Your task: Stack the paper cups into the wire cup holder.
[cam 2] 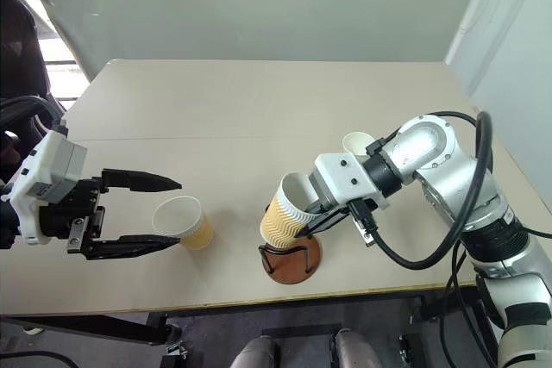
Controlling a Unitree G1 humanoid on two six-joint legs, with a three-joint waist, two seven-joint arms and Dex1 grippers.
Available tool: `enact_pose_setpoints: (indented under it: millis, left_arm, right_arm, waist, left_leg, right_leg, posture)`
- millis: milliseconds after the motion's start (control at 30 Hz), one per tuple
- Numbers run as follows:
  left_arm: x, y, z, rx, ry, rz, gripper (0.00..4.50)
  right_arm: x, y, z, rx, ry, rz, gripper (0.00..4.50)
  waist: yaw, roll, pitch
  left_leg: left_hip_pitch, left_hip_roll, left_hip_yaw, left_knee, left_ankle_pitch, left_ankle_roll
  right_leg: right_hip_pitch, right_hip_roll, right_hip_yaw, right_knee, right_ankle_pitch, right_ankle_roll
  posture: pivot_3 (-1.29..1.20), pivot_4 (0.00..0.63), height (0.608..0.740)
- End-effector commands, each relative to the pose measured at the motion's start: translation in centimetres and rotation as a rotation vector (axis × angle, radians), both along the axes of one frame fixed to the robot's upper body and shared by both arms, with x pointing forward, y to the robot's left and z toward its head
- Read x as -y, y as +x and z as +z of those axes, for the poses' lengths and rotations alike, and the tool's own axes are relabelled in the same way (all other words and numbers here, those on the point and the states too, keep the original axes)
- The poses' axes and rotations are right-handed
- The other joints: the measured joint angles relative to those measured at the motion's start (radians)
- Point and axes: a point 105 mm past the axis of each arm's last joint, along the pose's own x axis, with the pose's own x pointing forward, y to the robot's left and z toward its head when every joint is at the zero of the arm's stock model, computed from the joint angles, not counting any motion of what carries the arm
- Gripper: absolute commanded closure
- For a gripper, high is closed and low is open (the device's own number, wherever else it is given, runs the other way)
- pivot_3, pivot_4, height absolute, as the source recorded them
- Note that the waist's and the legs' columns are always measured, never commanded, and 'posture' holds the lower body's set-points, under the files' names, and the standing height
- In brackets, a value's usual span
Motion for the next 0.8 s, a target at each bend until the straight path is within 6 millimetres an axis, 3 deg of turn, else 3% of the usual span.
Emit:
enact_pose_setpoints:
  millis: [33,200,300,567,667,767,800]
  left_arm:
    - [0.1,-0.3,0.9,0.048,0.018,-0.003,0.0]
    - [0.2,-0.4,0.9,0.05,0.018,-0.007,0.0]
    - [0.2,-0.4,0.9,0.049,0.018,-0.007,0.0]
    - [0.1,-0.3,0.8,0.049,0.019,-0.002,0.0]
    - [-0.1,-0.3,0.8,0.05,0.026,0.006,0.0]
    - [-0.8,-0.1,0.5,0.039,0.071,0.043,0.0]
    - [-1.4,-0.1,0.0,0.024,0.11,0.067,0.0]
  right_arm:
    - [0.0,0.2,0.1,0.055,-0.009,0.003,4.43]
    - [0.2,0.3,-0.2,0.06,-0.023,0.002,4.43]
    - [0.3,0.3,-0.3,0.058,-0.033,0.0,3.9]
    - [0.5,0.4,-0.4,0.054,-0.041,0.003,1.06]
    - [1.0,1.7,0.7,0.079,-0.008,-0.054,0.03]
    - [2.6,2.7,3.4,0.05,0.099,-0.125,0.03]
    - [4.0,2.4,5.3,-0.006,0.177,-0.138,0.03]
  waist:
    - [0.0,0.0,0.0]
    - [0.0,0.0,0.0]
    - [0.0,0.0,0.0]
    - [0.0,0.0,0.0]
    - [0.0,0.0,0.0]
    - [0.001,0.0,0.0]
    - [0.002,0.0,0.0]
  left_leg:
    - [0.0,0.0,0.0,0.0,0.0,0.0]
    - [0.0,0.0,0.0,0.0,-0.001,0.0]
    - [0.0,0.0,0.0,0.0,-0.001,0.0]
    - [0.0,0.0,0.0,0.0,-0.001,0.0]
    - [0.0,0.0,0.0,0.0,-0.001,0.0]
    - [0.0,0.0,0.0,0.0,-0.001,0.0]
    - [0.0,0.0,0.0,0.0,-0.001,0.0]
  right_leg:
    - [0.0,0.0,0.0,0.0,0.0,0.0]
    - [0.0,0.0,0.0,0.0,0.0,0.0]
    - [0.0,0.0,0.0,0.0,0.0,0.0]
    - [0.0,0.0,0.0,0.0,0.0,0.0]
    - [0.0,0.0,0.0,0.0,0.0,0.0]
    - [0.0,0.0,0.0,0.0,0.0,0.0]
    - [0.0,0.0,0.0,0.0,0.0,0.0]
  posture:
    - [0.0,0.15,0.74]
    - [0.0,0.15,0.74]
    - [0.0,0.15,0.74]
    - [0.0,0.15,0.74]
    - [0.0,0.15,0.74]
    - [0.0,0.15,0.74]
    - [0.0,0.15,0.74]
